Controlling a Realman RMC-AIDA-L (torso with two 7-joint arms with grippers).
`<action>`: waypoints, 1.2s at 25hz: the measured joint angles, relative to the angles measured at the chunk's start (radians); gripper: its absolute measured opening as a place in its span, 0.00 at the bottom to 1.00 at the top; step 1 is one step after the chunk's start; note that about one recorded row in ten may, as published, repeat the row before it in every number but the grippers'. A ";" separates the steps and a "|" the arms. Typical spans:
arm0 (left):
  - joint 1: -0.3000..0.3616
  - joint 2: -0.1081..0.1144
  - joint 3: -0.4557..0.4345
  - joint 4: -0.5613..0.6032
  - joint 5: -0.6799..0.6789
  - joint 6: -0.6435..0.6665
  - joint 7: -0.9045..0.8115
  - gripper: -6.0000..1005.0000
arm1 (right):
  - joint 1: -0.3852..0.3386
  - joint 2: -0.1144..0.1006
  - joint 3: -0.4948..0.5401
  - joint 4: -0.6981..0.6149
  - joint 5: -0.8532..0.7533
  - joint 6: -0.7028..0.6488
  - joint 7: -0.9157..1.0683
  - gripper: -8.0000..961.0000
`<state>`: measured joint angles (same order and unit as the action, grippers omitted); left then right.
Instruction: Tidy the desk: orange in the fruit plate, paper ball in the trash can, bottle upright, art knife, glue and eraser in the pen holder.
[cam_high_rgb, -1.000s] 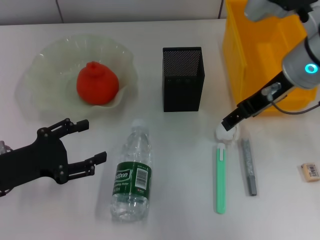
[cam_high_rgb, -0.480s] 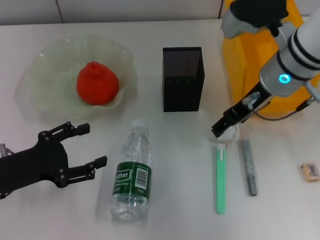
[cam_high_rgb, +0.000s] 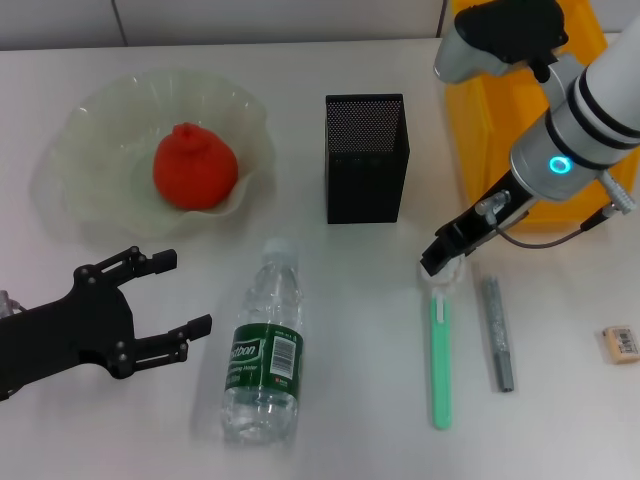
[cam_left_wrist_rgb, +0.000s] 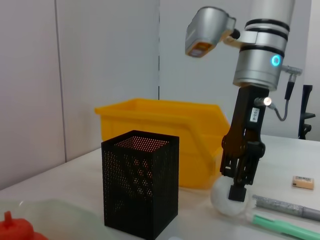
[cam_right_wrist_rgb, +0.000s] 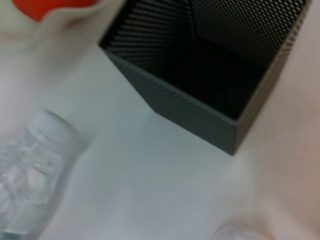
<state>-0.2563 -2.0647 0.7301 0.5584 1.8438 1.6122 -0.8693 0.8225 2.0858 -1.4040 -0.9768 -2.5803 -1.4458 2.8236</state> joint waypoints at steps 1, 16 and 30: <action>0.000 0.000 0.000 0.000 0.000 0.000 0.000 0.86 | -0.012 -0.002 0.001 -0.031 0.009 -0.016 -0.001 0.58; 0.005 0.009 -0.007 0.009 0.002 0.084 -0.005 0.86 | -0.124 -0.012 0.404 -0.677 -0.013 -0.323 -0.061 0.46; 0.001 0.004 -0.009 0.090 -0.004 0.163 -0.119 0.86 | -0.154 -0.009 0.494 -0.320 -0.014 0.013 -0.278 0.54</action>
<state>-0.2554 -2.0612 0.7209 0.6480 1.8395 1.7755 -0.9886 0.6682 2.0768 -0.9102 -1.2963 -2.5940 -1.4325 2.5458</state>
